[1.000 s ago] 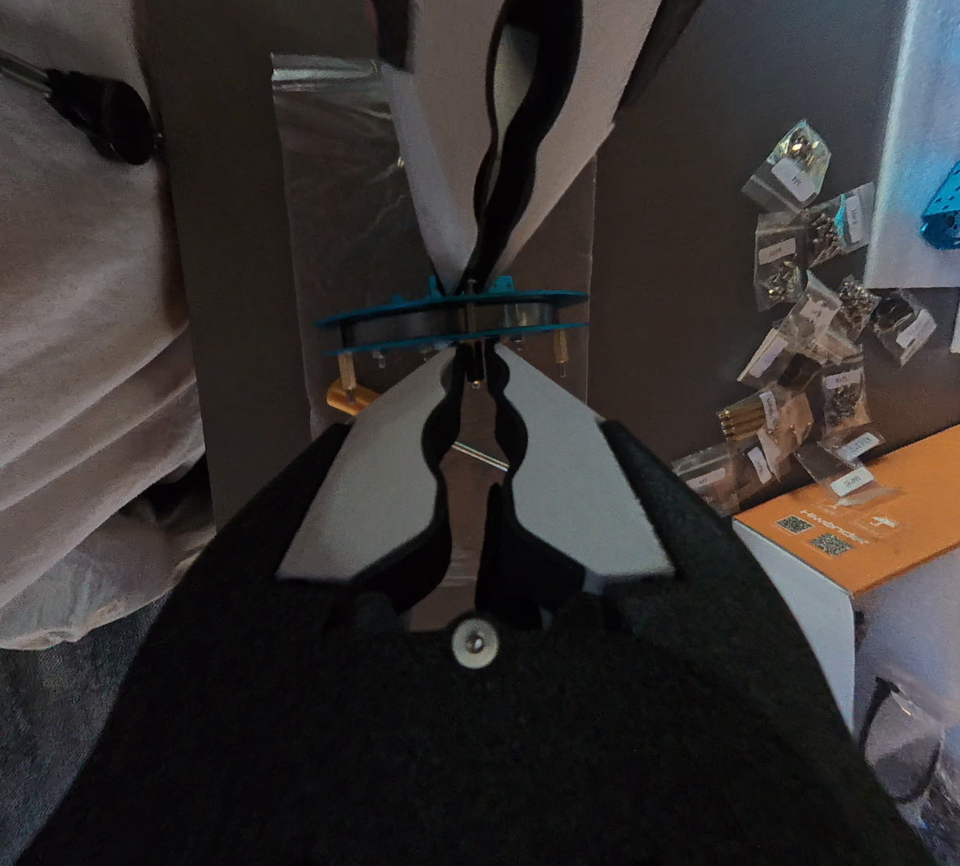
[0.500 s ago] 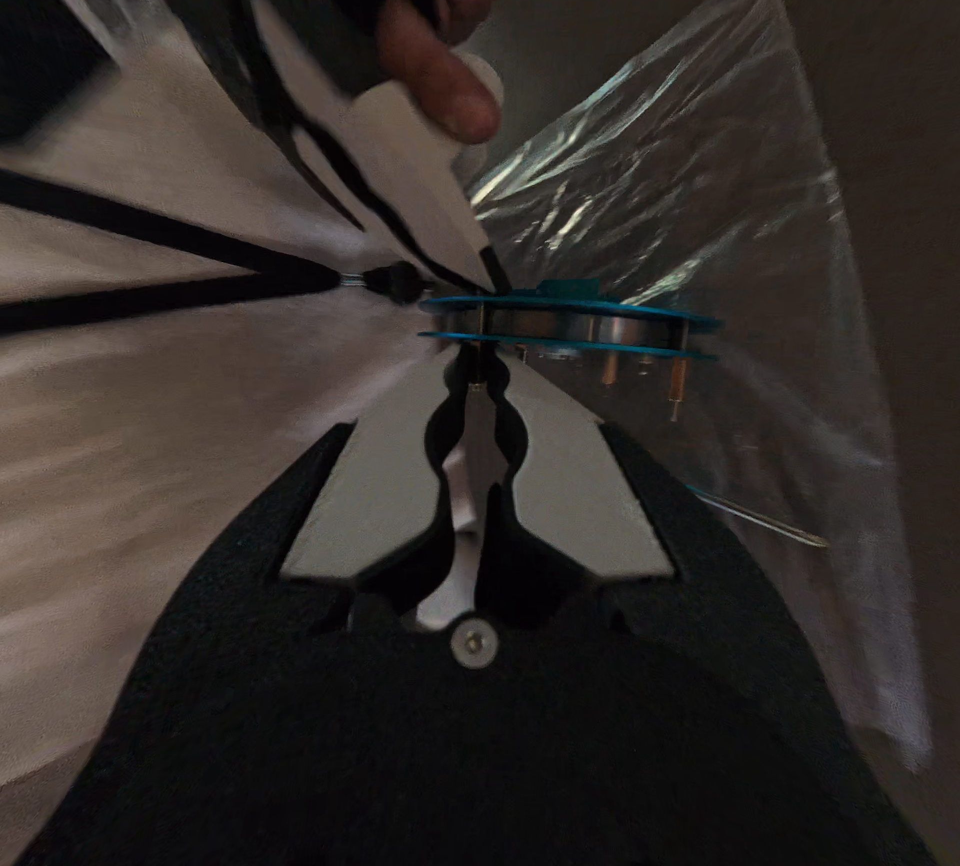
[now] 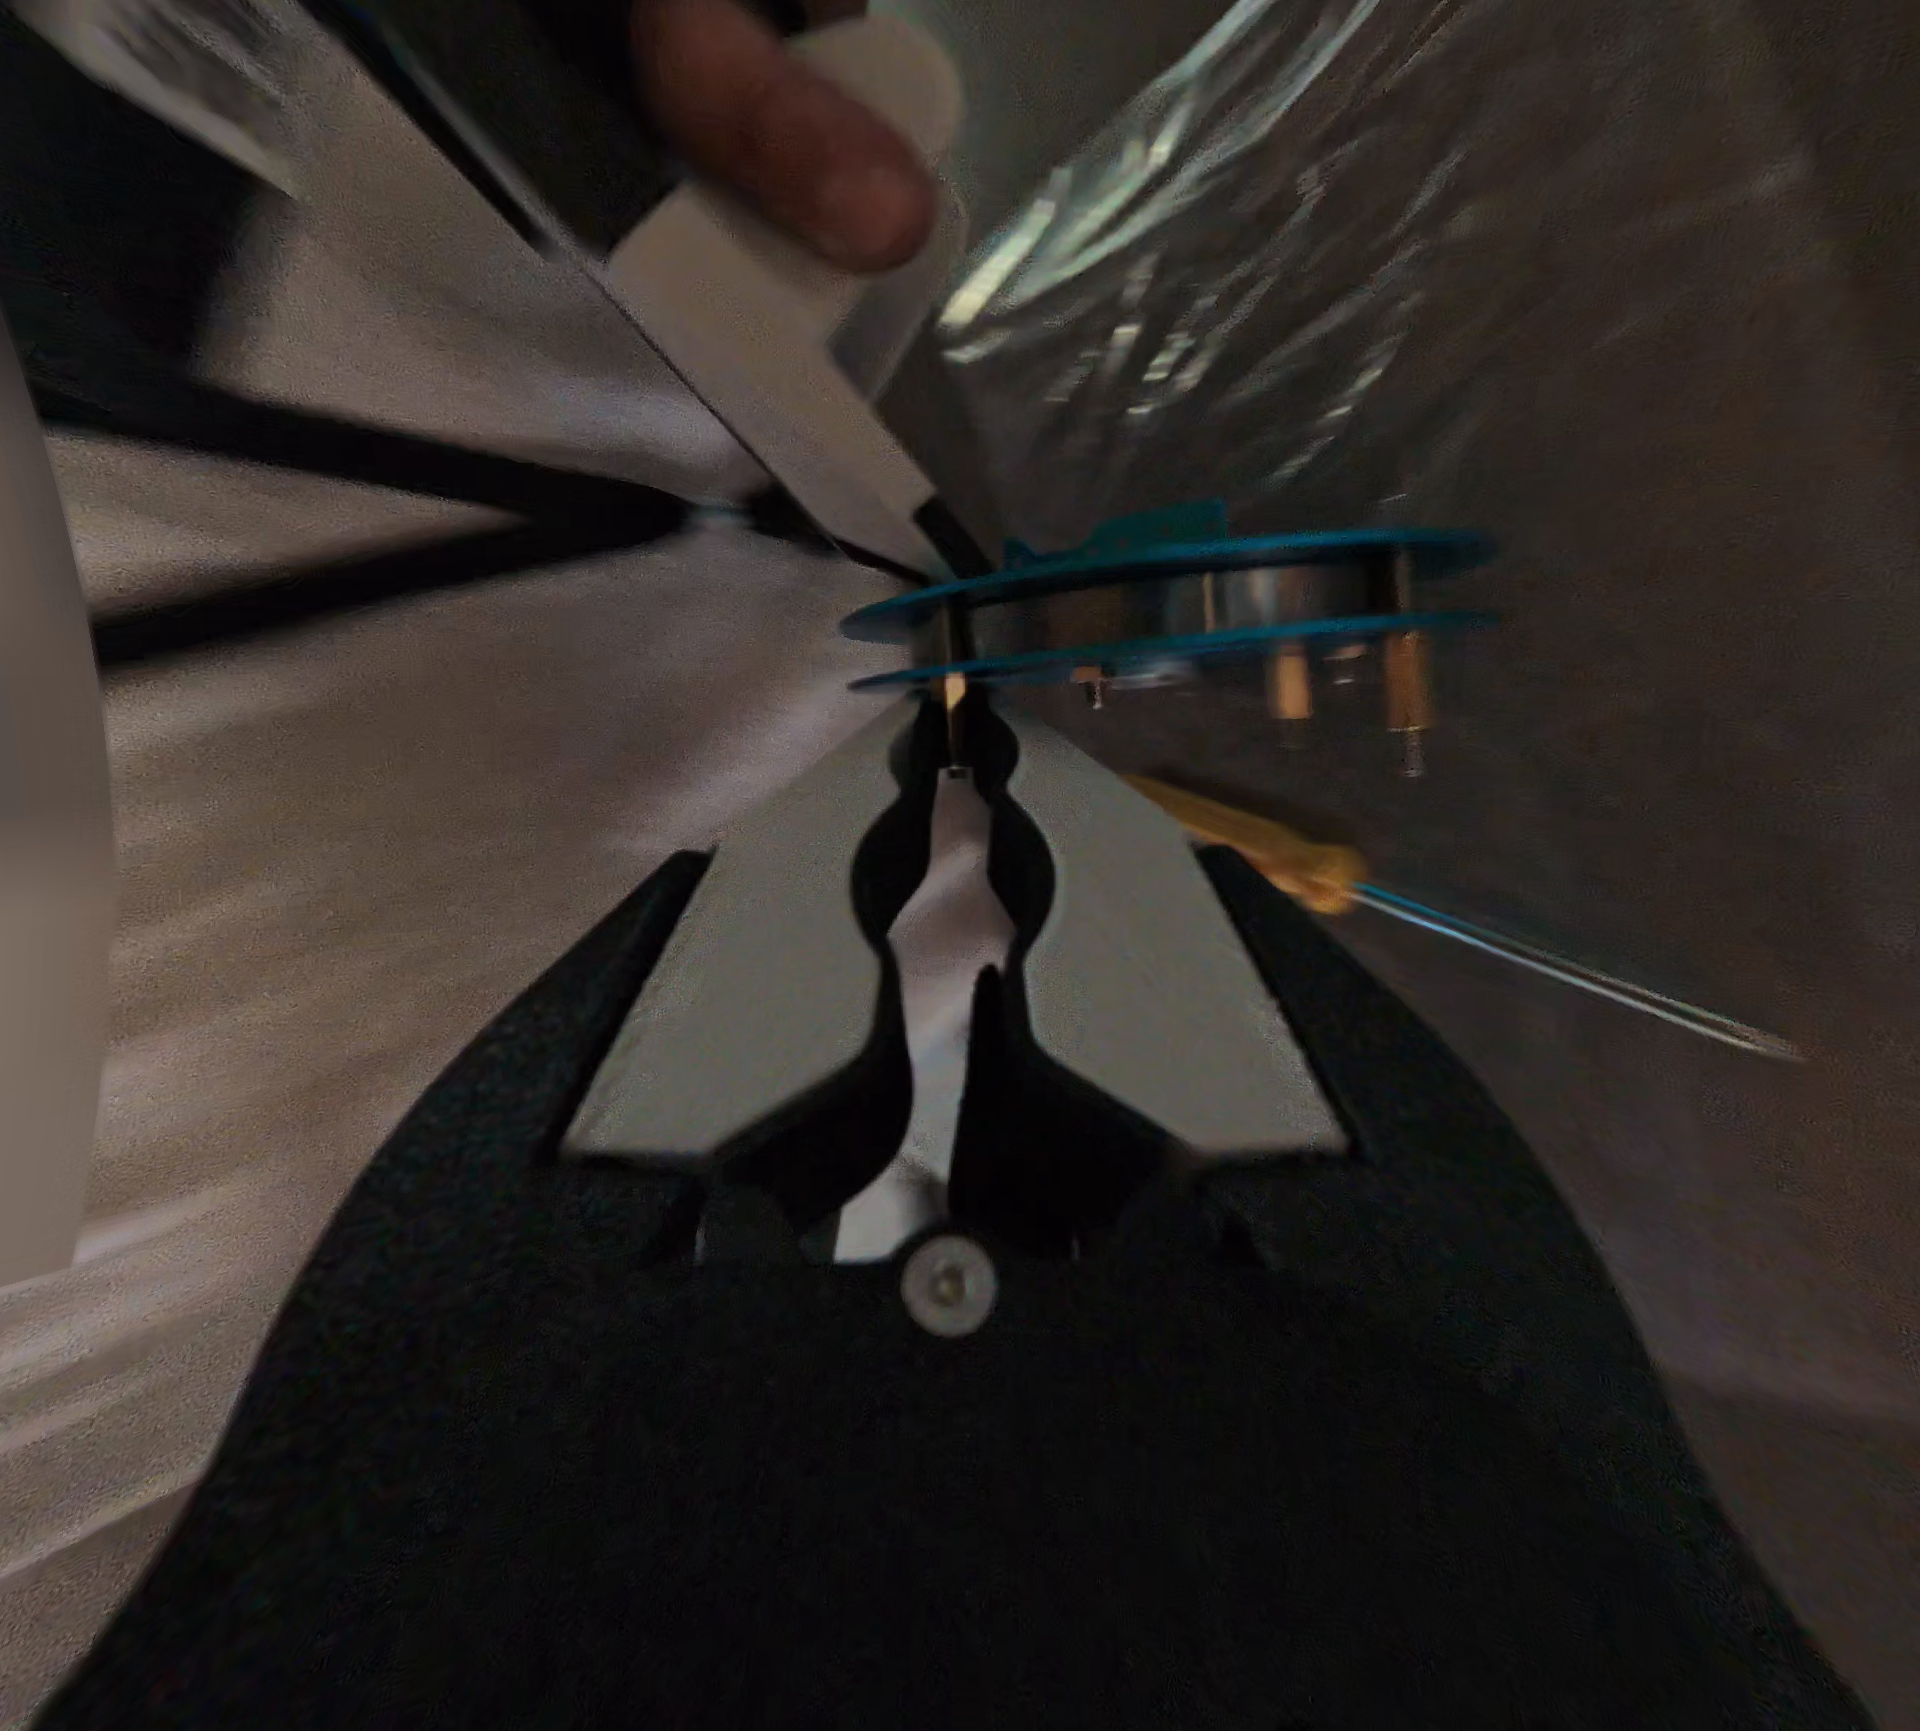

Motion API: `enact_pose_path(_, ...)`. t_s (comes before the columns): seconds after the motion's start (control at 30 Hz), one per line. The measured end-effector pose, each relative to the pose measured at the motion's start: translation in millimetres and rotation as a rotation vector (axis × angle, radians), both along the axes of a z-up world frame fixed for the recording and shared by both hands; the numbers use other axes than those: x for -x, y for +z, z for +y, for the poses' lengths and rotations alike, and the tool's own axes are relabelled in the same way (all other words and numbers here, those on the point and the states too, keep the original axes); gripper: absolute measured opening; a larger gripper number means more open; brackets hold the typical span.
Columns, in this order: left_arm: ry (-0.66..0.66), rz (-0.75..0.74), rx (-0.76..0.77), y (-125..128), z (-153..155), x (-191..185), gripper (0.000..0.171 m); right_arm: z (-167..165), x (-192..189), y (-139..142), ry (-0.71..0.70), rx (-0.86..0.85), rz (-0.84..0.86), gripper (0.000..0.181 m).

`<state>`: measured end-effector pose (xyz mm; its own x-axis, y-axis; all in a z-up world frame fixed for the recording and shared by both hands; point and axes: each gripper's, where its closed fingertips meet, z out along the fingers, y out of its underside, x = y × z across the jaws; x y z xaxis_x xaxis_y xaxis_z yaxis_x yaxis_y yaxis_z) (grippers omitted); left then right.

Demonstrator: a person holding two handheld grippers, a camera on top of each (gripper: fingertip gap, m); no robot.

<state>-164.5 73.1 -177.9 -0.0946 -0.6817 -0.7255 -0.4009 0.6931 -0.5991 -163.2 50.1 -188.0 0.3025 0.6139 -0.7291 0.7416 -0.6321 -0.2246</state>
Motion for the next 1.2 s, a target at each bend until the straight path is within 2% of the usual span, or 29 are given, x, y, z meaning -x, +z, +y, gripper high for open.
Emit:
enact_pose_path(0.03,0.015,-0.014,-0.035,0,2,0,0.003,0,2,3,-0.053,0.144,0.067,0.002)
enact_pose_path(0.07,0.042,-0.018,0.002,0,7,1,0.003,3,4,5,-0.092,0.203,0.114,0.002)
enact_pose_path(0.1,0.065,-0.017,0.082,0,11,1,0.003,6,6,4,-0.097,0.151,0.128,0.002)
enact_pose_path(0.23,0.093,0.019,0.661,-2,13,4,0.003,23,1,-3,0.124,-0.563,-0.051,0.007)
enact_pose_path(0.3,0.075,0.045,0.812,-1,11,6,0.003,29,-1,-5,0.225,-0.835,-0.156,0.007)
enact_pose_path(0.37,0.052,0.067,0.898,-1,5,5,0.004,32,-3,-6,0.292,-0.941,-0.226,0.004)
enact_pose_path(0.4,0.041,0.071,0.862,-1,4,5,0.004,30,-3,-6,0.290,-0.909,-0.239,0.003)
enact_pose_path(0.47,0.024,0.057,0.610,-1,2,3,0.003,22,-4,-6,0.223,-0.682,-0.199,0.003)
enact_pose_path(0.5,0.030,0.035,0.393,-2,4,2,0.002,19,-4,-6,0.146,-0.513,-0.154,0.003)
enact_pose_path(0.57,0.051,0.001,-0.009,-1,7,0,0.003,8,0,0,-0.040,-0.032,-0.016,0.002)
enact_pose_path(0.6,0.051,-0.009,-0.075,0,6,-1,0.003,4,1,4,-0.087,0.154,0.057,0.003)
enact_pose_path(0.63,0.061,-0.012,-0.052,0,7,0,0.003,3,3,5,-0.121,0.256,0.108,0.003)
enact_pose_path(0.67,0.080,-0.010,0.024,0,10,1,0.003,4,6,5,-0.130,0.231,0.130,0.003)
enact_pose_path(0.7,0.082,-0.005,0.133,0,10,2,0.003,5,6,3,-0.092,0.103,0.115,0.004)
enact_pose_path(0.77,0.083,0.023,0.421,-2,6,3,0.003,9,3,-2,0.033,-0.266,0.008,0.006)
enact_pose_path(0.83,0.086,0.050,0.642,-2,7,4,0.003,19,-1,-4,0.155,-0.644,-0.122,0.006)
enact_pose_path(0.9,0.070,0.068,0.756,-2,5,4,0.003,26,-4,-5,0.255,-0.882,-0.224,0.005)
enact_pose_path(0.93,0.059,0.068,0.742,-1,3,4,0.003,28,-5,-6,0.262,-0.900,-0.262,0.003)
enact_pose_path(0.97,0.043,0.059,0.651,-1,1,3,0.003,26,-7,-7,0.237,-0.818,-0.266,0.002)
enact_pose_path(1.07,0.056,0.028,0.124,-1,3,0,0.003,9,-2,-3,0.008,-0.206,-0.093,0.002)
enact_pose_path(1.1,0.066,0.013,0.002,0,5,-1,0.003,6,1,0,-0.056,-0.017,-0.012,0.002)
enact_pose_path(1.17,0.068,-0.004,-0.108,0,6,0,0.003,2,5,5,-0.130,0.250,0.112,0.002)
enact_pose_path(1.2,0.087,0.000,-0.086,0,8,1,0.003,4,7,6,-0.154,0.273,0.144,0.002)
